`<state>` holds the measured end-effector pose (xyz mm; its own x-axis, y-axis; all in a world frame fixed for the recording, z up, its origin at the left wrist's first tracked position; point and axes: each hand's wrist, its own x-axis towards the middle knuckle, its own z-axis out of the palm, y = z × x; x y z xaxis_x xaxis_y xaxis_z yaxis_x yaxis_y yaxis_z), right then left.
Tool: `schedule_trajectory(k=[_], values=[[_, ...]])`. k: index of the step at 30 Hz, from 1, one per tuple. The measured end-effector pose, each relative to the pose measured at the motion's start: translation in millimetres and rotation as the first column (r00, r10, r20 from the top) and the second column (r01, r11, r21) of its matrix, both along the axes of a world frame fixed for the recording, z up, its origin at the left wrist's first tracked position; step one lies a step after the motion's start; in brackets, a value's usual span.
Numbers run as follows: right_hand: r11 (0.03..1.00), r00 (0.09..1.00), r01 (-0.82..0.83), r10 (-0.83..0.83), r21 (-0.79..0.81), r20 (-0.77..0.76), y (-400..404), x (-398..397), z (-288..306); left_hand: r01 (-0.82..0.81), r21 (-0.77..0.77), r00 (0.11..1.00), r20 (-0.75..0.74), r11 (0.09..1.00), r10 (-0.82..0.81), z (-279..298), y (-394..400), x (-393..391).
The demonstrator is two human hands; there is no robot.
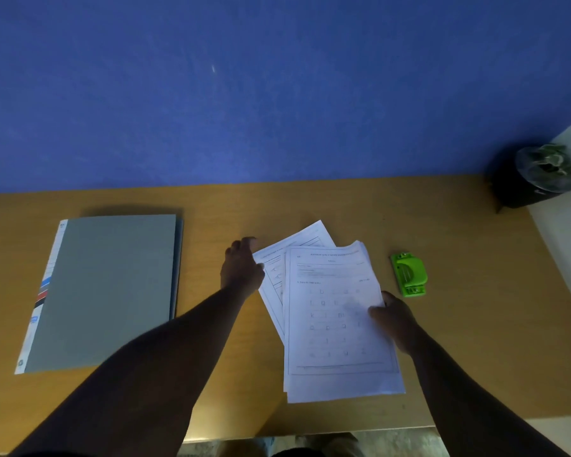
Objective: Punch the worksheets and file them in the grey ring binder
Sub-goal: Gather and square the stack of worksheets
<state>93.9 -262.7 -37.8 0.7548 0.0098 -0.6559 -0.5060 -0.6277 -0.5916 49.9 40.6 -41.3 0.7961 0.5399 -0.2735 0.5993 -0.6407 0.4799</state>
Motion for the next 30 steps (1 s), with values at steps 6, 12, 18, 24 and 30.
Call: schedule_trajectory(k=[6, 12, 18, 24, 30], values=[[1.0, 1.0, -0.01, 0.01, -0.017, -0.026, -0.4, 0.6, -6.5, -0.21, 0.057, 0.955, -0.203, 0.976, 0.217, 2.1, -13.4, 16.3], [0.999, 0.999, -0.031, 0.03, -0.024, -0.026, 1.0, 4.9, -6.3, -0.337, 0.123, 0.848, -0.392, 0.934, 0.357, -14.1, -22.0, 6.9], [0.998, 0.999, -0.04, 0.039, -0.041, -0.027, 1.6, 6.9, -9.3, -0.377, 0.061, 0.867, -0.327, 0.924, 0.375, -20.4, -20.7, 9.2], [0.999, 0.999, -0.028, 0.027, -0.032, -0.03, 4.0, 8.0, -9.4, -0.357, -0.015, 0.902, -0.264, 0.934, 0.341, -28.2, -24.5, 9.8], [1.0, 1.0, 0.017, -0.017, 0.004, -0.01, 7.4, 9.6, -6.2, -0.343, -0.314, 0.928, 0.035, 0.885, 0.372, -19.0, -25.1, -9.2]])
